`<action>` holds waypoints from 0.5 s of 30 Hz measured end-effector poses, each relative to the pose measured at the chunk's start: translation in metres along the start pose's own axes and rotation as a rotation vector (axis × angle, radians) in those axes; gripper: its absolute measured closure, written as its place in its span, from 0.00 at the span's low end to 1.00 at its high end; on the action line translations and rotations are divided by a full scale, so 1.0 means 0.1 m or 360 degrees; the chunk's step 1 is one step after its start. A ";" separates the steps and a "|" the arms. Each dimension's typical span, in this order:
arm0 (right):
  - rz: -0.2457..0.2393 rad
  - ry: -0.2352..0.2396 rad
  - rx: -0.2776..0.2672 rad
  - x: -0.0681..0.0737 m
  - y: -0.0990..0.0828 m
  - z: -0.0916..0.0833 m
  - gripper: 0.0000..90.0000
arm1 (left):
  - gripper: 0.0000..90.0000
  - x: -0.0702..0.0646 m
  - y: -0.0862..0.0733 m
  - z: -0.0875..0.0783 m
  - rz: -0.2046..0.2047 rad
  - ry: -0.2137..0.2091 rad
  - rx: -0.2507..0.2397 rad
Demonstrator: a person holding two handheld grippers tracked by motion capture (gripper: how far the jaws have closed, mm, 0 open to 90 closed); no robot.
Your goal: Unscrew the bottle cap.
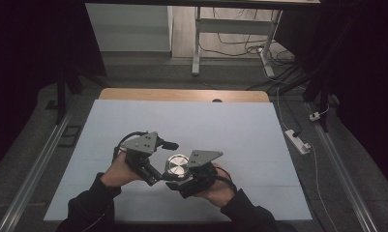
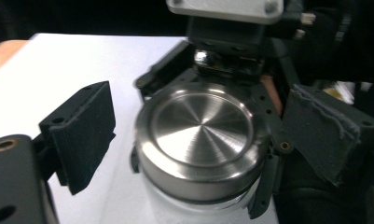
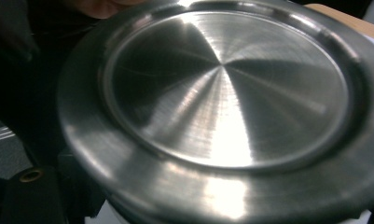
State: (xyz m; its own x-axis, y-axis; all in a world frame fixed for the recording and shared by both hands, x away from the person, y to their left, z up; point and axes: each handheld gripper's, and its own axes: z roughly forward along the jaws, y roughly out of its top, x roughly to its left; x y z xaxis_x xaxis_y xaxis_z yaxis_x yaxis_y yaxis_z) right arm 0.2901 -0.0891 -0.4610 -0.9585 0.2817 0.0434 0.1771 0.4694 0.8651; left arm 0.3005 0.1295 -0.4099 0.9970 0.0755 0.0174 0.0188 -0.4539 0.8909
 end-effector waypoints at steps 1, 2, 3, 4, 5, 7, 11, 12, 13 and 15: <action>-0.0004 0.0011 -0.0003 0.01 0.01 0.00 0.16 | 0.12 -0.01 0.00 0.00 0.0016 -0.0024 0.0003; -0.0001 0.0028 -0.0015 0.02 0.01 -0.01 0.16 | 0.12 -0.01 -0.01 0.01 0.0031 -0.0046 0.0012; 0.0003 0.0045 -0.0024 0.02 0.02 -0.02 0.16 | 0.12 -0.02 -0.01 0.02 0.0051 -0.0057 0.0027; 0.0008 0.0059 -0.0031 0.01 0.02 -0.03 0.16 | 0.13 -0.04 -0.01 0.03 0.0080 -0.0033 0.0051; 0.0012 0.0075 -0.0043 0.01 0.03 -0.04 0.16 | 0.15 -0.05 -0.01 0.04 0.0087 -0.0019 0.0063; 0.0014 0.0083 -0.0045 0.00 0.03 -0.05 0.16 | 0.19 -0.04 -0.02 0.05 0.0086 0.0012 0.0063; 0.0021 0.0051 -0.0035 -0.03 0.01 -0.07 0.16 | 0.23 0.00 -0.04 0.08 -0.0014 0.0036 0.0020; 0.0036 0.0033 -0.0032 -0.05 0.00 -0.07 0.16 | 0.23 0.01 -0.05 0.09 -0.0042 0.0052 0.0022; 0.0038 0.0009 -0.0025 -0.06 0.00 -0.07 0.16 | 0.23 0.01 -0.05 0.11 -0.0064 0.0074 0.0019; 0.0060 -0.0035 -0.0022 -0.09 -0.01 -0.08 0.16 | 0.23 0.01 -0.04 0.15 -0.0113 0.0152 0.0015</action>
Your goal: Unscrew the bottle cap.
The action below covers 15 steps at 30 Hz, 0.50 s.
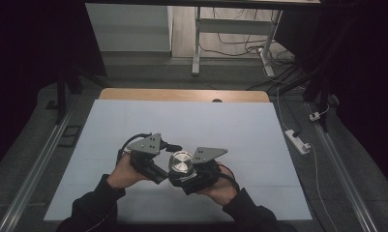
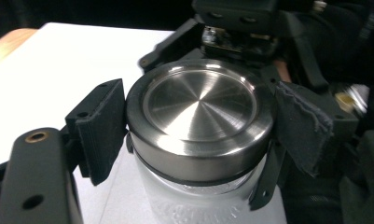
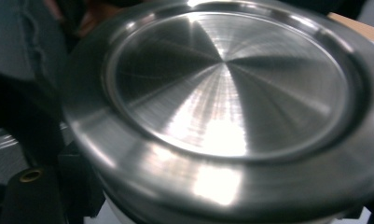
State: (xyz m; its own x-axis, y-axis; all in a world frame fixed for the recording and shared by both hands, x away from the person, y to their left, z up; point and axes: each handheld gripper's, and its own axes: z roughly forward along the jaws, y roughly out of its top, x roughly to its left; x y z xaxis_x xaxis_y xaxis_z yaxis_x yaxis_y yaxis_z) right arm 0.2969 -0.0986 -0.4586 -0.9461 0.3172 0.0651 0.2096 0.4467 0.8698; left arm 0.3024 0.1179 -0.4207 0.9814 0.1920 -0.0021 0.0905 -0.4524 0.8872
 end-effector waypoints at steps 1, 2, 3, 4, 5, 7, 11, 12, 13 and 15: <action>0.0029 -0.0029 -0.0004 -0.02 -0.01 0.00 0.16 | 0.23 -0.01 0.01 0.02 -0.0022 0.0045 0.0005; 0.0049 -0.0059 -0.0004 -0.03 -0.01 0.00 0.16 | 0.23 -0.03 0.02 0.04 -0.0041 0.0083 0.0006; 0.0063 -0.0085 -0.0004 -0.04 -0.01 -0.01 0.16 | 0.23 -0.05 0.04 0.07 -0.0064 0.0139 0.0013; 0.0078 -0.0121 -0.0005 -0.05 -0.02 -0.01 0.16 | 0.23 -0.08 0.05 0.09 -0.0085 0.0197 0.0029; 0.0098 -0.0154 -0.0003 -0.06 -0.02 -0.01 0.16 | 0.23 -0.11 0.08 0.13 -0.0111 0.0268 0.0045; 0.0130 -0.0230 0.0004 -0.08 -0.03 -0.01 0.16 | 0.23 -0.18 0.12 0.20 -0.0127 0.0392 0.0081; 0.0157 -0.0222 -0.0002 -0.10 -0.04 -0.01 0.16 | 0.23 -0.22 0.16 0.19 -0.0066 0.0403 0.0116; 0.0150 -0.0202 -0.0006 -0.10 -0.04 -0.02 0.16 | 0.21 -0.18 0.15 0.16 -0.0065 0.0340 0.0105; 0.0143 -0.0168 -0.0019 -0.10 -0.03 -0.03 0.16 | 0.17 -0.15 0.15 0.13 -0.0081 0.0278 0.0085; 0.0107 -0.0073 -0.0034 -0.09 -0.01 -0.05 0.16 | 0.12 -0.07 0.11 0.05 -0.0095 0.0110 0.0007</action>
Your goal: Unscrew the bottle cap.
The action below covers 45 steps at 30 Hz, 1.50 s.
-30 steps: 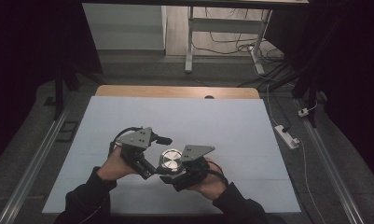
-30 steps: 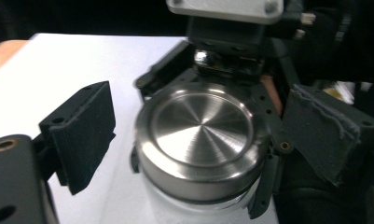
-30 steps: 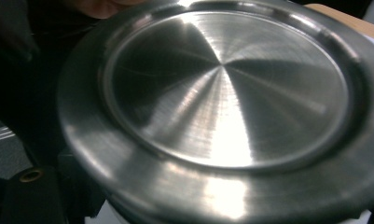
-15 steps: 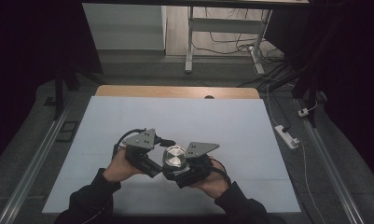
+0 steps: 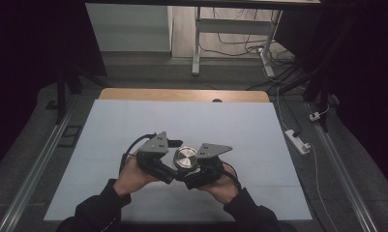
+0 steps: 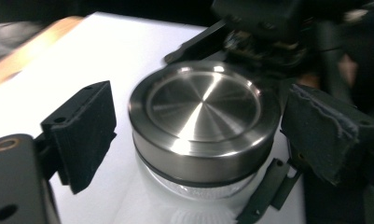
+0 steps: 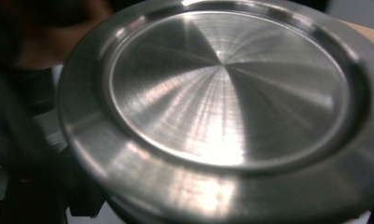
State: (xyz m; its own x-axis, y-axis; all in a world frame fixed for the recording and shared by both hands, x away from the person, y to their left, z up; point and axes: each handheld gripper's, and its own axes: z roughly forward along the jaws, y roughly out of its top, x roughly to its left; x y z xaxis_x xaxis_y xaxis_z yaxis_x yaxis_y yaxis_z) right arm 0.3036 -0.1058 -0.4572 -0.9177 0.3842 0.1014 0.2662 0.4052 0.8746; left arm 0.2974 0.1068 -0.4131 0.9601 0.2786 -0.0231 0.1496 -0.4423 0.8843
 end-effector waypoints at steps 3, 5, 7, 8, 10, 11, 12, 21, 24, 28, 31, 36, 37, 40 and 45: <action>-0.0073 0.0118 -0.0001 0.05 0.01 0.01 0.16 | 0.09 0.07 -0.04 -0.09 0.0063 -0.0111 -0.0016; -0.0119 0.0178 0.0028 0.10 0.01 0.04 0.16 | 0.11 0.07 -0.06 -0.13 0.0142 -0.0203 -0.0021; -0.0141 0.0201 0.0056 0.14 0.00 0.07 0.16 | 0.14 0.04 -0.07 -0.14 0.0228 -0.0254 0.0006; -0.0149 0.0217 0.0066 0.15 -0.01 0.09 0.16 | 0.15 0.01 -0.07 -0.13 0.0272 -0.0261 0.0024; -0.0173 0.0230 0.0094 0.19 -0.01 0.12 0.16 | 0.16 -0.03 -0.06 -0.11 0.0328 -0.0257 0.0067; -0.0187 0.0234 0.0103 0.19 -0.01 0.13 0.16 | 0.16 -0.05 -0.06 -0.10 0.0350 -0.0258 0.0085; -0.0192 0.0241 0.0106 0.20 -0.01 0.14 0.16 | 0.17 -0.07 -0.06 -0.10 0.0375 -0.0249 0.0089; -0.0181 0.0252 0.0097 0.18 0.00 0.10 0.16 | 0.29 -0.06 -0.08 -0.17 0.0414 -0.0199 0.0048; -0.0175 0.0250 0.0093 0.17 0.00 0.09 0.16 | 0.23 -0.04 -0.08 -0.14 0.0374 -0.0182 0.0044; -0.0177 0.0251 0.0100 0.17 0.00 0.09 0.16 | 0.16 -0.05 -0.07 -0.08 0.0354 -0.0173 0.0057; -0.0182 0.0261 0.0095 0.18 0.00 0.10 0.16 | 0.16 -0.06 -0.08 -0.04 0.0367 -0.0187 0.0093; -0.0157 0.0230 0.0084 0.15 0.00 0.09 0.16 | 0.19 -0.08 -0.07 0.00 0.0303 -0.0096 0.0084; -0.0144 0.0217 0.0078 0.14 0.00 0.09 0.16 | 0.19 -0.08 -0.07 0.01 0.0273 -0.0070 0.0075; -0.0092 0.0154 0.0070 0.09 -0.01 0.08 0.16 | 0.20 -0.09 -0.05 0.07 0.0170 0.0058 0.0066; -0.0004 -0.0025 0.0059 0.02 -0.03 0.06 0.16 | 0.20 -0.22 0.01 0.22 -0.0022 0.0381 0.0088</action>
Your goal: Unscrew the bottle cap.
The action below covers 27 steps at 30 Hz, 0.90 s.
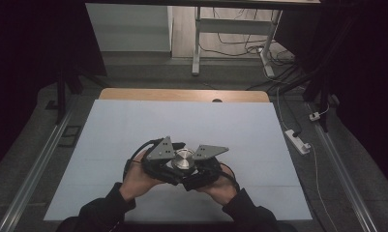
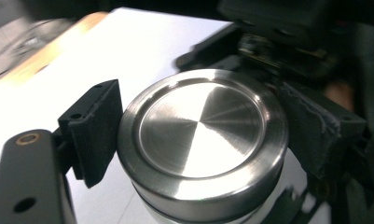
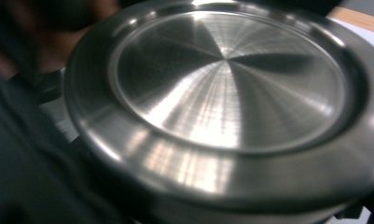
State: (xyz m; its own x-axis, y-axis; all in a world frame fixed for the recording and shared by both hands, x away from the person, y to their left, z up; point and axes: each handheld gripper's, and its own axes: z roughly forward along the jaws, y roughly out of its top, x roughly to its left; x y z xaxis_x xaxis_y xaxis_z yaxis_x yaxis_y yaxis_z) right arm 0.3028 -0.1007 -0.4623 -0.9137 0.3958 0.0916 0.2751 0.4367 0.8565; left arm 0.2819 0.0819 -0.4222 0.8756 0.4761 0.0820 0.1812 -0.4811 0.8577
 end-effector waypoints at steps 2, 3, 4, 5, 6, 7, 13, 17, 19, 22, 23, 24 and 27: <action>0.0006 -0.0063 0.0002 0.00 0.00 0.00 0.16 | 0.19 -0.02 0.02 0.01 -0.0035 0.0024 -0.0008; 0.0004 -0.0060 -0.0002 0.00 0.00 -0.01 0.16 | 0.20 0.00 0.03 -0.02 -0.0051 -0.0021 -0.0041; 0.0005 -0.0045 -0.0009 0.00 0.00 -0.01 0.16 | 0.19 0.02 0.04 -0.05 -0.0053 -0.0055 -0.0060; -0.0002 -0.0035 -0.0012 0.00 0.01 -0.02 0.16 | 0.15 0.08 0.06 -0.10 -0.0061 -0.0116 -0.0079; -0.0025 -0.0007 -0.0016 0.00 0.01 -0.03 0.16 | 0.10 0.12 0.06 -0.14 -0.0053 -0.0168 -0.0100; -0.0038 0.0029 -0.0018 0.00 0.02 -0.04 0.16 | 0.08 0.17 0.06 -0.19 -0.0033 -0.0249 -0.0121; -0.0099 0.0204 -0.0005 0.06 0.03 -0.01 0.16 | 0.04 0.28 -0.01 -0.26 0.0188 -0.0546 -0.0040; -0.0146 0.0271 0.0017 0.13 0.03 0.03 0.16 | 0.11 0.21 -0.05 -0.21 0.0333 -0.0544 0.0061; -0.0163 0.0291 0.0017 0.15 0.03 0.03 0.16 | 0.19 0.20 -0.07 -0.20 0.0367 -0.0538 0.0051; -0.0150 0.0282 0.0004 0.14 0.04 0.02 0.16 | 0.20 0.18 -0.07 -0.19 0.0344 -0.0477 0.0018; -0.0143 0.0260 -0.0001 0.13 0.04 0.01 0.16 | 0.20 0.18 -0.07 -0.18 0.0319 -0.0444 0.0012; -0.0134 0.0231 -0.0009 0.12 0.04 0.00 0.16 | 0.20 0.17 -0.06 -0.17 0.0283 -0.0404 0.0002; -0.0107 0.0099 -0.0033 0.08 0.04 -0.02 0.16 | 0.20 0.12 -0.02 -0.10 0.0115 -0.0235 -0.0009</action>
State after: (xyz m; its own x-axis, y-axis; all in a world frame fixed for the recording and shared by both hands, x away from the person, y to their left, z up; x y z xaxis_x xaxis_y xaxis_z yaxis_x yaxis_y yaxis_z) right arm 0.2963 -0.0978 -0.4573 -0.9469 0.3148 0.0646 0.2069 0.4434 0.8721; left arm 0.2873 0.0955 -0.4179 0.9425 0.3270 0.0686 0.1132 -0.5059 0.8551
